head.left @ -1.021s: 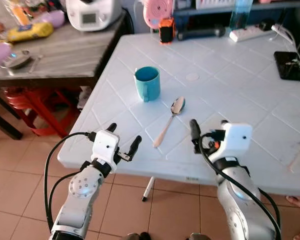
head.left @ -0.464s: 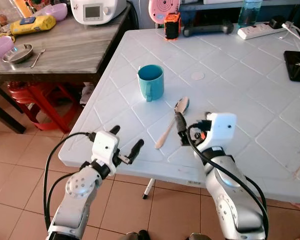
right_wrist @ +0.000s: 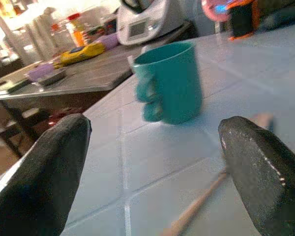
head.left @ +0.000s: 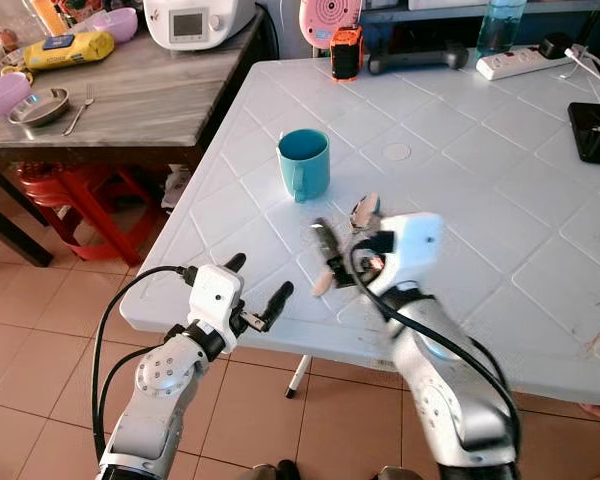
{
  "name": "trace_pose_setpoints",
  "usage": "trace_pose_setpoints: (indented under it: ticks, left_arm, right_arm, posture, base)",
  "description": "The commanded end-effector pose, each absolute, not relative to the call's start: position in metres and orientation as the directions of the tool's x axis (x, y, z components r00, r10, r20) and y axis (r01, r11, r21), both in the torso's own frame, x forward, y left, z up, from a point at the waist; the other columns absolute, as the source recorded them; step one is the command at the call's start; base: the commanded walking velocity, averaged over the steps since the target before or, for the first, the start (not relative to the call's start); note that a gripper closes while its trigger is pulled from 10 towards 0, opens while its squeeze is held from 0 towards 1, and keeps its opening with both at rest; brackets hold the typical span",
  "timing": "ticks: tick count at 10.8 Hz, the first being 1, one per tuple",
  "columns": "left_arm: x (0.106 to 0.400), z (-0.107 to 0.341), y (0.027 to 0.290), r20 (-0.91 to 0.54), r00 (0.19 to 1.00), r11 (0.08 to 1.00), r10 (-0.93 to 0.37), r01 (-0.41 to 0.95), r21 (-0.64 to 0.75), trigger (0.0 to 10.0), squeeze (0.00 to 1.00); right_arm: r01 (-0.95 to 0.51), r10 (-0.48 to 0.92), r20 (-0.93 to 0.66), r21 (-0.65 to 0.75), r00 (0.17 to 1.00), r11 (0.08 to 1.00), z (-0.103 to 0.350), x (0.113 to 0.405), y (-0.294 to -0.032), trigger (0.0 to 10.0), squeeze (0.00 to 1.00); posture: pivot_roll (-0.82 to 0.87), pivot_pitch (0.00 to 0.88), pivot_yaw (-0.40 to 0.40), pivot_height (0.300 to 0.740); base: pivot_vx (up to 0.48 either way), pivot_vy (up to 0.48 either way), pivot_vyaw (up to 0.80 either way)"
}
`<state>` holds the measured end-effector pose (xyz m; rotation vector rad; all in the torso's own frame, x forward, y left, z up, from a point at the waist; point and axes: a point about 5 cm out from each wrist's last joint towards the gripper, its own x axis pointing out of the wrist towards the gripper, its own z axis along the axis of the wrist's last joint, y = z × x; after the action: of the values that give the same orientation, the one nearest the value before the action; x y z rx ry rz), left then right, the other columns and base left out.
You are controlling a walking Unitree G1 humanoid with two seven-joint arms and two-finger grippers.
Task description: Setting the table
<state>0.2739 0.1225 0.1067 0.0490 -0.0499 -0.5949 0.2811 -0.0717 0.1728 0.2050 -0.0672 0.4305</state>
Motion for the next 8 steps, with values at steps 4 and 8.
trace_pose_setpoints:
  ticks: [4, 8]
  left_arm:
    - [0.264, 0.109, 0.134, 0.039, 0.766, 0.767, -0.642, 0.641, 0.034, 10.0, 0.00]
    - [0.271, 0.101, 0.158, -0.003, 0.784, 0.781, -0.621, 0.619, 0.083, 10.0, 0.00]
  right_arm:
    - [-0.543, 0.550, 0.061, 0.283, 0.833, 0.791, 0.163, 0.286, -0.034, 10.0, 0.00]
    - [-0.501, 0.560, -0.052, 0.383, 0.827, 0.776, 0.140, 0.294, -0.029, 10.0, 0.00]
  posture:
    - [-0.13, 0.147, 0.164, 0.740]
    - [-0.13, 0.145, 0.160, 0.740]
  base:
    - [0.000, 0.000, 0.00]
    - [0.000, 0.000, 0.00]
